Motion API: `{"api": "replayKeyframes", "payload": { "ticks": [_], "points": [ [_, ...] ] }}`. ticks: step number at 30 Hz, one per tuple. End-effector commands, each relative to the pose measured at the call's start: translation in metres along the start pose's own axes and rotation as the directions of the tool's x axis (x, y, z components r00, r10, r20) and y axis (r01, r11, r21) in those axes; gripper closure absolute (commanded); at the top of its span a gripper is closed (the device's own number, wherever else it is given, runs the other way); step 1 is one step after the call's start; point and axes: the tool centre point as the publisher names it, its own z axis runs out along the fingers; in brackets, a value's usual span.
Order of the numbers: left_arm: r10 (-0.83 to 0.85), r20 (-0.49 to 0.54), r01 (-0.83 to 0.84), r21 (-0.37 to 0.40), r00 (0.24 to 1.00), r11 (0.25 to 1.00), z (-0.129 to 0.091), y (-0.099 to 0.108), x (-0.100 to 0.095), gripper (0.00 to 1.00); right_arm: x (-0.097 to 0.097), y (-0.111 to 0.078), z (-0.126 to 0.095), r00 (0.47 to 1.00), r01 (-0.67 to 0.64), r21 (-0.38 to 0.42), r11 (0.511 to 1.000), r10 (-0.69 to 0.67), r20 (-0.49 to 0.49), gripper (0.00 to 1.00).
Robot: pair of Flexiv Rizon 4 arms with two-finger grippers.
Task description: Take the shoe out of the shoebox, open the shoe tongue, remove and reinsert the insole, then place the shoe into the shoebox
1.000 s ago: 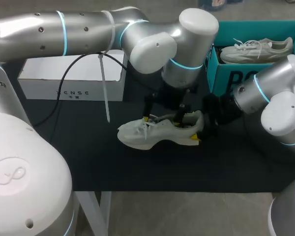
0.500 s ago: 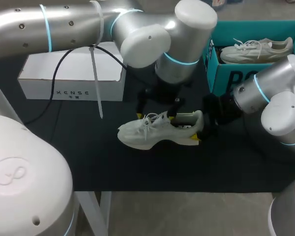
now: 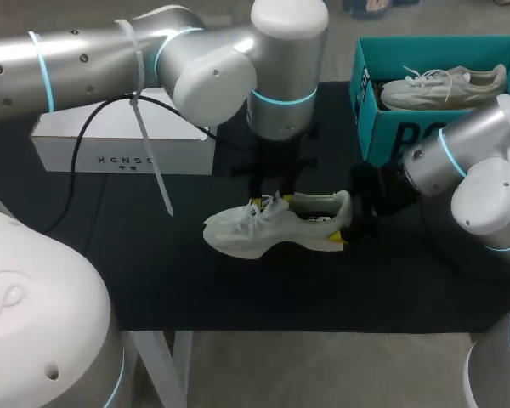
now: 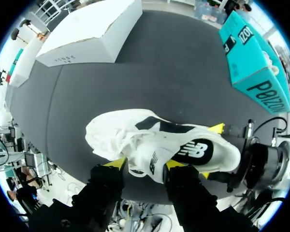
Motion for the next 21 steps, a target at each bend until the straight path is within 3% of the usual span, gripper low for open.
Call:
{"api": "replayKeyframes", "payload": {
  "ticks": [1,8,21],
  "points": [
    [-0.002,-0.248,0.007,0.019,0.969,1.000,-0.004,0.008,-0.019,1.00,-0.001,0.001,0.001,1.000,-0.001,0.003,1.000,0.000,0.002,1.00],
    [-0.034,-0.360,0.053,0.044,0.932,0.998,-0.010,0.011,-0.032,1.00,-0.001,0.001,0.001,1.000,-0.001,0.003,1.000,0.000,0.002,1.00],
    [-0.155,-0.301,0.188,0.085,0.941,0.978,-0.013,0.015,-0.077,1.00,-0.001,0.001,0.001,1.000,-0.001,0.003,1.000,0.000,0.002,1.00]
  ]
}}
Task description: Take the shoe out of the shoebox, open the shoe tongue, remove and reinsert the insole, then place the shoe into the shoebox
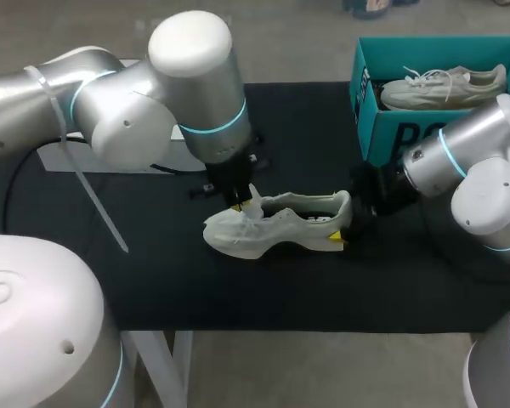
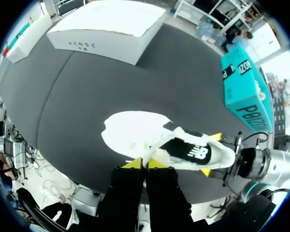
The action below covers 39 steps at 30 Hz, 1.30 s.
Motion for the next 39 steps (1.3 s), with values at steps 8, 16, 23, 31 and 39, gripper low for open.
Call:
{"api": "replayKeyframes", "payload": {
  "ticks": [8,16,23,31,39],
  "points": [
    [-0.103,0.081,0.104,0.003,0.991,0.995,0.011,-0.001,-0.030,0.51,-0.001,0.000,0.001,1.000,-0.001,0.003,1.000,0.001,0.002,1.00],
    [-0.167,0.223,0.173,-0.007,0.960,0.985,0.031,-0.010,-0.040,0.00,-0.001,0.000,0.001,1.000,-0.001,0.003,1.000,0.001,0.002,1.00],
    [-0.174,0.250,0.185,-0.020,0.952,0.983,0.038,-0.010,-0.039,0.00,-0.001,0.000,0.001,1.000,-0.001,0.003,1.000,0.001,0.002,1.00],
    [0.178,-0.090,-0.188,-0.112,0.980,0.976,-0.001,-0.010,-0.020,0.00,-0.001,0.000,0.001,1.000,-0.001,0.003,1.000,0.001,0.002,1.00],
    [0.885,-0.324,-0.941,-0.055,0.333,0.334,-0.047,0.001,0.016,0.00,-0.001,0.000,0.001,1.000,-0.001,0.003,1.000,0.001,0.002,1.00]
  ]
}}
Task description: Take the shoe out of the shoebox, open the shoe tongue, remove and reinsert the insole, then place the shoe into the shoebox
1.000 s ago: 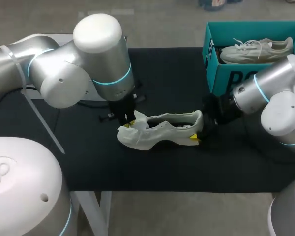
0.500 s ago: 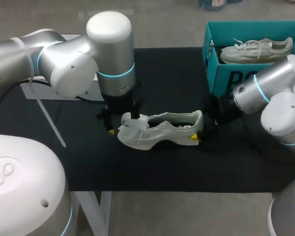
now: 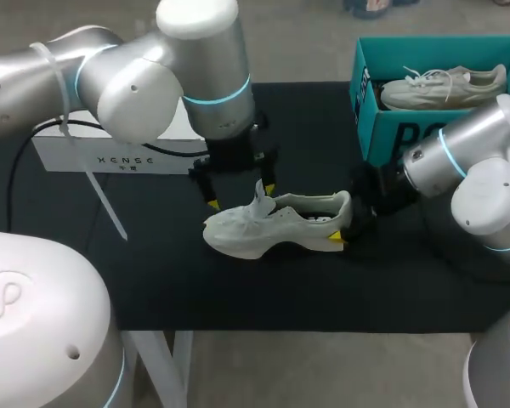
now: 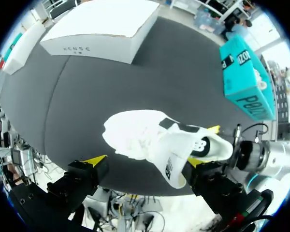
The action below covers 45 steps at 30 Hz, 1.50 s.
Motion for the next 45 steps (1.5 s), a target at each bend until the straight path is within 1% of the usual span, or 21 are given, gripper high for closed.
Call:
{"api": "replayKeyframes", "payload": {
  "ticks": [1,18,19,20,21,22,23,24,25,26,27,28,29,30,31,32,33,34,45],
  "points": [
    [0.882,-0.219,-0.907,-0.039,0.417,0.419,-0.032,0.007,0.005,0.00,-0.001,0.001,0.001,1.000,0.000,0.002,1.000,0.000,0.001,1.00],
    [0.882,-0.219,-0.907,-0.039,0.417,0.419,-0.032,0.007,0.005,0.00,-0.001,0.001,0.001,1.000,0.000,0.002,1.000,0.000,0.001,1.00],
    [0.910,-0.193,-0.929,-0.032,0.368,0.369,-0.032,0.007,0.012,0.00,-0.001,0.001,0.001,1.000,0.000,0.002,1.000,0.000,0.001,1.00],
    [0.940,-0.183,-0.957,-0.023,0.289,0.290,-0.035,0.007,0.018,0.00,-0.001,0.001,0.001,1.000,0.000,0.002,1.000,0.000,0.001,1.00],
    [0.954,-0.155,-0.967,-0.035,0.256,0.253,-0.039,0.006,0.021,0.00,-0.001,0.001,0.001,1.000,0.000,0.002,1.000,0.000,0.001,1.00],
    [0.968,-0.145,-0.978,-0.056,0.206,0.200,-0.044,0.004,0.022,0.00,-0.001,0.001,0.001,1.000,0.000,0.002,1.000,0.000,0.001,1.00],
    [0.981,-0.153,-0.992,-0.053,0.122,0.115,-0.049,0.002,0.022,0.00,-0.001,0.001,0.001,1.000,0.000,0.002,1.000,0.000,0.001,1.00],
    [0.986,-0.138,-0.995,-0.065,0.090,0.082,-0.053,0.001,0.021,0.00,-0.001,0.001,0.001,1.000,0.000,0.002,1.000,0.000,0.001,1.00],
    [0.989,-0.149,-0.996,-0.084,0.006,-0.007,-0.056,0.000,0.021,0.00,-0.001,0.001,0.001,1.000,0.000,0.002,1.000,0.000,0.001,1.00],
    [0.989,-0.146,-0.996,-0.085,-0.025,-0.038,-0.059,-0.002,0.020,0.00,-0.001,0.001,0.001,1.000,0.000,0.002,1.000,0.000,0.001,1.00],
    [0.989,-0.134,-0.991,-0.112,-0.060,-0.075,-0.062,-0.003,0.019,0.13,-0.001,0.001,0.001,1.000,0.000,0.002,1.000,0.000,0.001,1.00],
    [0.981,-0.148,-0.979,-0.140,-0.127,-0.148,-0.064,-0.004,0.019,0.59,-0.001,0.001,0.001,1.000,0.000,0.002,1.000,0.000,0.001,1.00],
    [0.976,-0.146,-0.975,-0.135,-0.158,-0.178,-0.066,-0.005,0.019,0.79,-0.001,0.001,0.001,1.000,0.000,0.002,1.000,0.000,0.001,1.00],
    [0.967,-0.156,-0.960,-0.165,-0.202,-0.227,-0.067,-0.006,0.018,1.00,-0.001,0.001,0.001,1.000,0.000,0.002,1.000,0.000,0.001,1.00],
    [0.957,-0.151,-0.941,-0.197,-0.247,-0.274,-0.067,-0.006,0.018,1.00,-0.001,0.001,0.001,1.000,0.000,0.002,1.000,0.000,0.001,1.00],
    [0.953,-0.147,-0.930,-0.222,-0.264,-0.292,-0.067,-0.006,0.018,1.00,-0.001,0.001,0.001,1.000,0.000,0.002,1.000,0.000,0.001,1.00],
    [0.937,-0.147,-0.910,-0.230,-0.317,-0.344,-0.068,-0.005,0.020,1.00,-0.001,0.001,0.001,1.000,0.000,0.002,1.000,0.000,0.001,1.00],
    [0.938,-0.148,-0.908,-0.240,-0.315,-0.343,-0.069,-0.004,0.020,1.00,-0.001,0.001,0.001,1.000,0.000,0.002,1.000,0.000,0.001,1.00],
    [0.938,-0.148,-0.908,-0.240,-0.315,-0.343,-0.069,-0.004,0.020,1.00,-0.001,0.001,0.001,1.000,0.000,0.002,1.000,0.000,0.001,1.00]
  ]
}}
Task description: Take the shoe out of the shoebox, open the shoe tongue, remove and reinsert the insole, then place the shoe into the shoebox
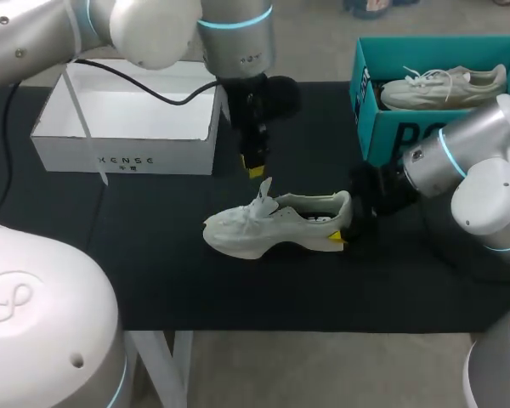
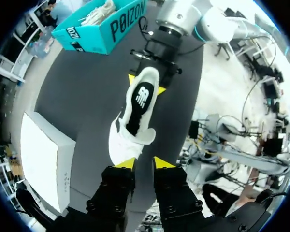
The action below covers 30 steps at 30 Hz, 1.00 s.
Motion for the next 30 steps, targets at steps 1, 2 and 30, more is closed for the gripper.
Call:
{"api": "replayKeyframes", "payload": {
  "ticks": [1,2,30],
  "points": [
    [0.422,0.007,-0.413,-0.194,0.907,0.890,-0.002,-0.006,-0.001,1.00,-0.001,0.001,0.001,1.000,0.000,0.002,1.000,0.000,0.001,1.00],
    [0.422,0.007,-0.413,-0.194,0.907,0.890,-0.002,-0.006,-0.001,1.00,-0.001,0.001,0.001,1.000,0.000,0.002,1.000,0.000,0.001,1.00],
    [0.424,0.071,-0.418,-0.092,0.903,0.904,0.036,-0.064,-0.015,1.00,-0.001,0.001,0.001,1.000,0.000,0.002,1.000,0.000,0.001,1.00]
  ]
}}
